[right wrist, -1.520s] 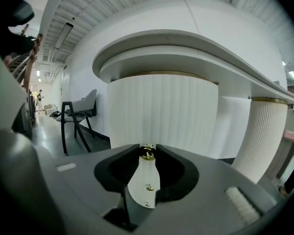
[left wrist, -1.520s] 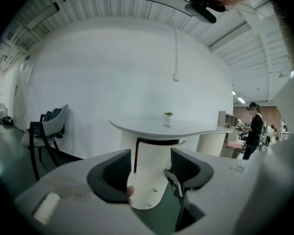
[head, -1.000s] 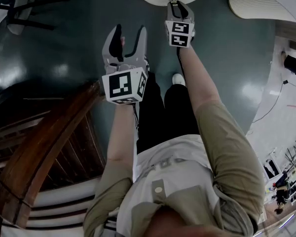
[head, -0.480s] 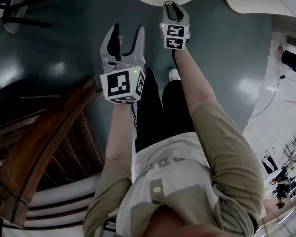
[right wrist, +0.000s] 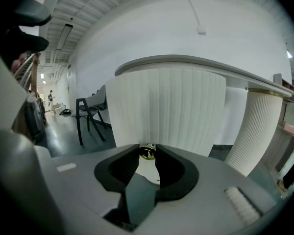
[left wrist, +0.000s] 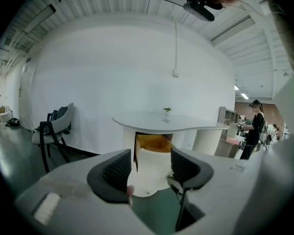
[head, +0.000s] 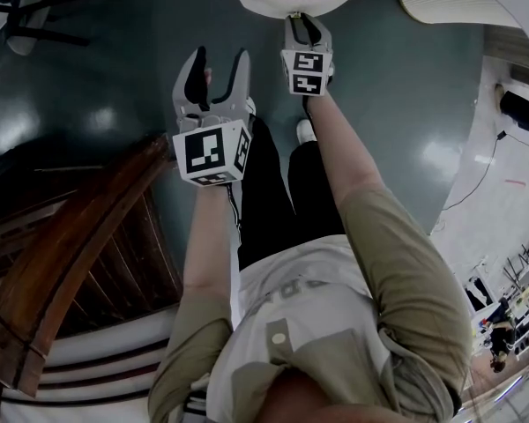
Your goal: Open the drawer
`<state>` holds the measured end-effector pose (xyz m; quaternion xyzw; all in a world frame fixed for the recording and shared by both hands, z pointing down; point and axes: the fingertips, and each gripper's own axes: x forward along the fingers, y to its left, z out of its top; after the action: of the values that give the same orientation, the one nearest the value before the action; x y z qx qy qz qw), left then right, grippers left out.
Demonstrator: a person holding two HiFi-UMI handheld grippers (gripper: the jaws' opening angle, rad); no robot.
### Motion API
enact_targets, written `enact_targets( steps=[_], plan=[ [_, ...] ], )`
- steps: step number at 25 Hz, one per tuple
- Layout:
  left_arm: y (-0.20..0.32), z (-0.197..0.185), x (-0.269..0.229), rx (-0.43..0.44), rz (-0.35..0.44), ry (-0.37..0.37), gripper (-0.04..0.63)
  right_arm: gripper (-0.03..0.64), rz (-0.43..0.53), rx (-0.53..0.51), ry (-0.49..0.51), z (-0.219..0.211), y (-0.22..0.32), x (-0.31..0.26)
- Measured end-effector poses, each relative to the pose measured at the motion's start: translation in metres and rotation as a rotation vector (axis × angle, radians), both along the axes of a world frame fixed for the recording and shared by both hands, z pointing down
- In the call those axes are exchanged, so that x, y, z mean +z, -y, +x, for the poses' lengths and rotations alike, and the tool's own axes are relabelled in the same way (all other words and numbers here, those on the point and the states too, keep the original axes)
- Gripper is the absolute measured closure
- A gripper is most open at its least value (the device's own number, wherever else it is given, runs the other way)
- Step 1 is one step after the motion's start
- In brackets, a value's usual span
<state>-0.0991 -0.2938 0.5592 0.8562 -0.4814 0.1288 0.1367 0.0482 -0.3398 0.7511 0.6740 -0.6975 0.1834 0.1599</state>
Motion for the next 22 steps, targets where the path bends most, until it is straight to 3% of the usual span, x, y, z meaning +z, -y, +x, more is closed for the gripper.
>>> enact_targets(
  steps=[22],
  plan=[
    [-0.021,-0.009,-0.004,-0.053,-0.018,0.023,0.328,0.511,-0.058,-0.037,0.029,-0.01,-0.045,0.001]
  ],
)
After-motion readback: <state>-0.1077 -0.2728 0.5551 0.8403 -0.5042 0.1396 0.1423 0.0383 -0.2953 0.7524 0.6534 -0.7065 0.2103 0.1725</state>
